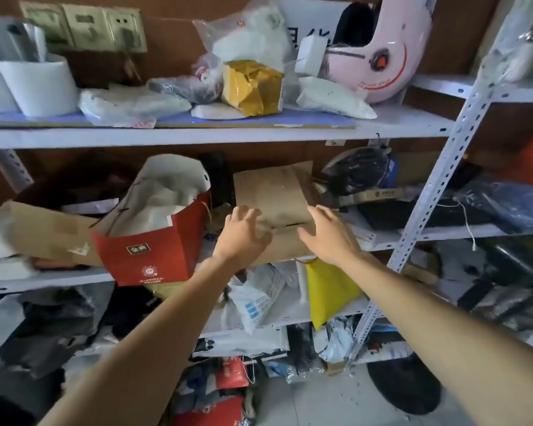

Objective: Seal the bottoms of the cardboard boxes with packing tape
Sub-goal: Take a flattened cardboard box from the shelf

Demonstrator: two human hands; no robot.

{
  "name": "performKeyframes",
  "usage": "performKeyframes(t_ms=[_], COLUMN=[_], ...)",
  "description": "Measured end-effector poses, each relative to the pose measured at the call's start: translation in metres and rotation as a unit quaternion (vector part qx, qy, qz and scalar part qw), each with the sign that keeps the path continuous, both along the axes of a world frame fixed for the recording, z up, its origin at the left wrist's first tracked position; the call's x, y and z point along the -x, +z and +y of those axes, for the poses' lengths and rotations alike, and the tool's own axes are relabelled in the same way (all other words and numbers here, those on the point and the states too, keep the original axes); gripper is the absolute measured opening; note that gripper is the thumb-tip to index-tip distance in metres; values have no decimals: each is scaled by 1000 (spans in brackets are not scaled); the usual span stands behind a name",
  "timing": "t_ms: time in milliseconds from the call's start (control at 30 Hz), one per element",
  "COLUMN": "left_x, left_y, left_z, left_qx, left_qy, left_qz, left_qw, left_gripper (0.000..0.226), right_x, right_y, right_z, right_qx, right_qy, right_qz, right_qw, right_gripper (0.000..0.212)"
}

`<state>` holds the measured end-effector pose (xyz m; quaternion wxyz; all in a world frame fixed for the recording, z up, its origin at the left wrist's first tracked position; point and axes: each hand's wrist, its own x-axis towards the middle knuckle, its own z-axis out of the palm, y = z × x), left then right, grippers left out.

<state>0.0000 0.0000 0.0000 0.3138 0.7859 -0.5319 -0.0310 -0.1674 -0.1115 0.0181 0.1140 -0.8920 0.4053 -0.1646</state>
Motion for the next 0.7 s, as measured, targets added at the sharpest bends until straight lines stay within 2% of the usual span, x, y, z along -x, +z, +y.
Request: performKeyframes(t_ms=[100,200,267,367,500,633,700], left_x=[-34,-54,-57,-55,-52,-45,-39], left_y=[-15,-32,-40,-49,-57,-53,-51], left_z=[-32,-55,-67,-79,-81,-68,-53], left_qx=[31,7,62,121,148,161,167], left_qy=[17,21,25,30,18,6,-16], left_qz=[56,183,244,248,280,276,272], left_qw=[998,983,967,961,948,948,947], left_gripper=[44,51,57,65,72,75,75], right_x=[-29,-51,-63,-69,-60,-50,-38], right_y=[-11,-23,-27,-40,-51,-45,-40], right_z=[-28,-53,-68,-82,-87,-69,-49], right_qx=[-28,-22,-12,36,74,41,66], right_qy=[-15,-29,-37,-51,-48,-31,-42], right_qz=[-13,21,43,89,92,13,-3], right_qw=[999,999,998,994,992,999,997], right_gripper=[67,73,76,80,87,89,91])
